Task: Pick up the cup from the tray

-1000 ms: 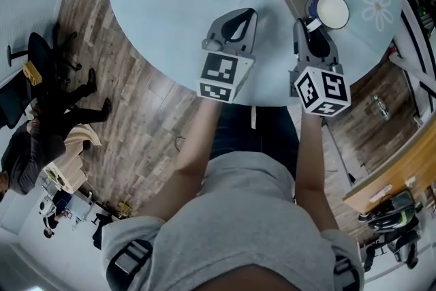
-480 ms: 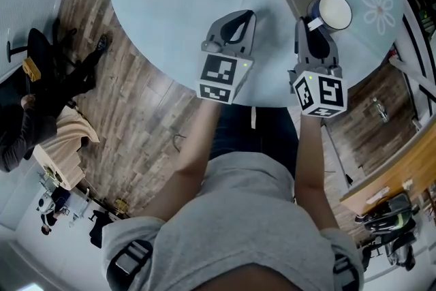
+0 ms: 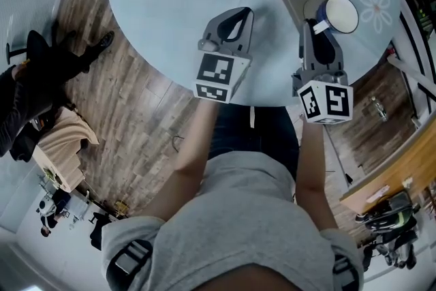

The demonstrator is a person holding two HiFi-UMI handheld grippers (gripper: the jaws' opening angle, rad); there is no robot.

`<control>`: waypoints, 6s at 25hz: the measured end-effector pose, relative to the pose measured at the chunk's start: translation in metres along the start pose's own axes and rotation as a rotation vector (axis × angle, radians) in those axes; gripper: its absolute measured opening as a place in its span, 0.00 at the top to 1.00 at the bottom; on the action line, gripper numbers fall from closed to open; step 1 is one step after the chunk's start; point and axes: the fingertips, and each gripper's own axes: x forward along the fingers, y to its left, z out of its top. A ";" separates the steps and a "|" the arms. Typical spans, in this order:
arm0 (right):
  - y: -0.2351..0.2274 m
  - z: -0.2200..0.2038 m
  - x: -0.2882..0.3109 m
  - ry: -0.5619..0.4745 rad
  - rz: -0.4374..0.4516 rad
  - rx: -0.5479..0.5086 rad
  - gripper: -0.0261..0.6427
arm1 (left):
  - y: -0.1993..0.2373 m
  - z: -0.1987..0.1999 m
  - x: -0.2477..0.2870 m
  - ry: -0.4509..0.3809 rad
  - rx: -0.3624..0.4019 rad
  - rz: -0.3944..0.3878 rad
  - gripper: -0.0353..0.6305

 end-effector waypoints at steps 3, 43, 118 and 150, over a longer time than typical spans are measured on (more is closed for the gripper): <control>-0.003 0.008 -0.010 -0.023 -0.015 0.001 0.90 | -0.002 0.005 0.000 -0.015 0.009 -0.011 0.94; -0.065 -0.089 -0.051 0.023 -0.169 0.191 0.90 | -0.043 -0.012 0.007 0.026 0.058 -0.075 0.94; -0.068 -0.010 0.085 0.434 0.663 -0.493 0.54 | -0.051 0.008 0.115 0.118 0.162 -0.178 0.69; -0.011 -0.005 0.086 0.410 0.750 -0.648 0.52 | -0.036 0.021 0.083 0.087 0.302 -0.171 0.86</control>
